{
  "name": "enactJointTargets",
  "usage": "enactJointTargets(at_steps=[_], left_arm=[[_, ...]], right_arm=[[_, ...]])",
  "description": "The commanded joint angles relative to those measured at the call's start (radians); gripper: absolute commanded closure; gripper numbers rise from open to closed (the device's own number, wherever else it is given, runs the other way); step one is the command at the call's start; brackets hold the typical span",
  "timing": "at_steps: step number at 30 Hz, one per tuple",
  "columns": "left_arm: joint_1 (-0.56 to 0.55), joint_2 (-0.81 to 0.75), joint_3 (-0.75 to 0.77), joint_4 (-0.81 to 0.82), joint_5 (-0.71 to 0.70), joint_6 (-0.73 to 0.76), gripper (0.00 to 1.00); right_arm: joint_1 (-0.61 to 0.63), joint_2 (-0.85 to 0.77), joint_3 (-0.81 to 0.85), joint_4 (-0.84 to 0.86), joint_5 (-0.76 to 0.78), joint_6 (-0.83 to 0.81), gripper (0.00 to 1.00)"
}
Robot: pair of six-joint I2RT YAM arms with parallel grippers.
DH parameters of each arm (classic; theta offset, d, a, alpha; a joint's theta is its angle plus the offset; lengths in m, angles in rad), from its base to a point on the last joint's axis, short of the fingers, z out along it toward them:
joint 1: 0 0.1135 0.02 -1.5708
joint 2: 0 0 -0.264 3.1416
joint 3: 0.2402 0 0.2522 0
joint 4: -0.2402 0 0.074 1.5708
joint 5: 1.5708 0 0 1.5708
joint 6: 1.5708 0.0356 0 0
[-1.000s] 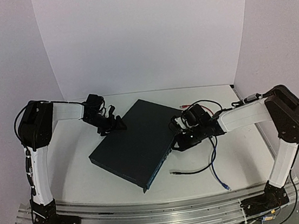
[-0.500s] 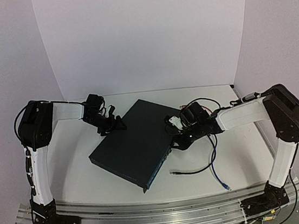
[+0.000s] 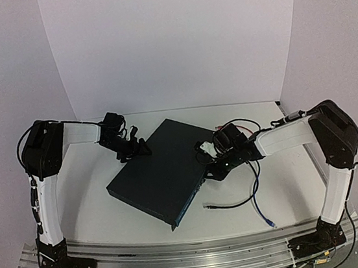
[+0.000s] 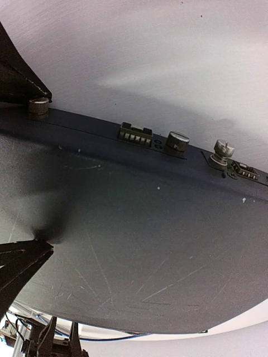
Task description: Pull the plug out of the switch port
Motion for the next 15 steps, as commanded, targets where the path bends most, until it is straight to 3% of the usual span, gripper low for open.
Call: enactJointTargets(at_steps=[1,15], left_arm=[[-0.011,0.042,0.022,-0.071,-0.043,0.025,0.18],[-0.011,0.057,0.026,-0.071,-0.029,0.028,0.18]], right_arm=[[-0.002,0.022,0.048,0.007,-0.008,-0.019,0.72],[-0.003,0.052,0.077,0.010,0.018,-0.061,0.77]])
